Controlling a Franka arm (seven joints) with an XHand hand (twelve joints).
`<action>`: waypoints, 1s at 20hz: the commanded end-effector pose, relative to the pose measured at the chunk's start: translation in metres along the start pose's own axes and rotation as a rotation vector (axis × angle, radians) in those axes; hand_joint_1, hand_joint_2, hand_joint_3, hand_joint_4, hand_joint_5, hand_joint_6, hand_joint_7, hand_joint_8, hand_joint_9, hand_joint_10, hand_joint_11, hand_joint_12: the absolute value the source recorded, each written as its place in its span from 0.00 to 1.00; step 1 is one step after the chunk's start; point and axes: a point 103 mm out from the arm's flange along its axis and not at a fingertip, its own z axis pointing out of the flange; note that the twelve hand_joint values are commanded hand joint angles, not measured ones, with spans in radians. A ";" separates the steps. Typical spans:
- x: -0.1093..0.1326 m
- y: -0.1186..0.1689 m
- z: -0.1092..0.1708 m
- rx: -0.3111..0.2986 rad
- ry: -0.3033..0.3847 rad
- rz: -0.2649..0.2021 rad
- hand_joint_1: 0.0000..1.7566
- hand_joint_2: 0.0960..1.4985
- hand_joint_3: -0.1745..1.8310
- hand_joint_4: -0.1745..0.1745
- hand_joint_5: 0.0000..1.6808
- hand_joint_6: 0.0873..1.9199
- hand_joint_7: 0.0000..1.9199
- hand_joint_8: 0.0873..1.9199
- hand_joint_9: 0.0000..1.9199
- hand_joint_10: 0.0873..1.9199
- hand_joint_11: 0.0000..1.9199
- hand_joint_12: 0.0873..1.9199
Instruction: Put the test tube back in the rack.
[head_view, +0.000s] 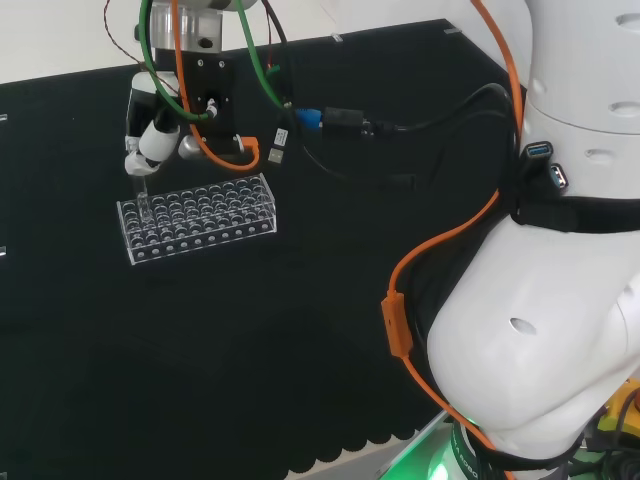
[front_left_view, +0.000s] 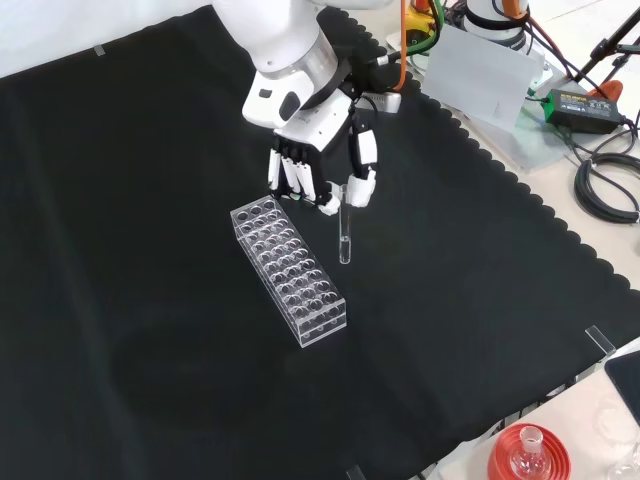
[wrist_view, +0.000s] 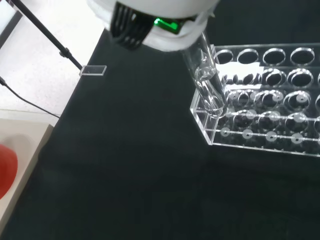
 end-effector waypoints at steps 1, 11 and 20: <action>0.000 0.001 0.002 0.004 0.001 -0.001 0.68 0.43 0.39 0.02 0.74 0.33 0.73 0.26 0.58 0.29 0.35 0.67; -0.019 0.024 0.008 0.024 -0.006 0.032 0.68 0.43 0.39 0.02 0.74 0.33 0.73 0.26 0.58 0.29 0.35 0.67; -0.031 0.036 0.005 0.033 -0.016 0.042 0.68 0.43 0.39 0.02 0.74 0.33 0.73 0.26 0.58 0.29 0.35 0.67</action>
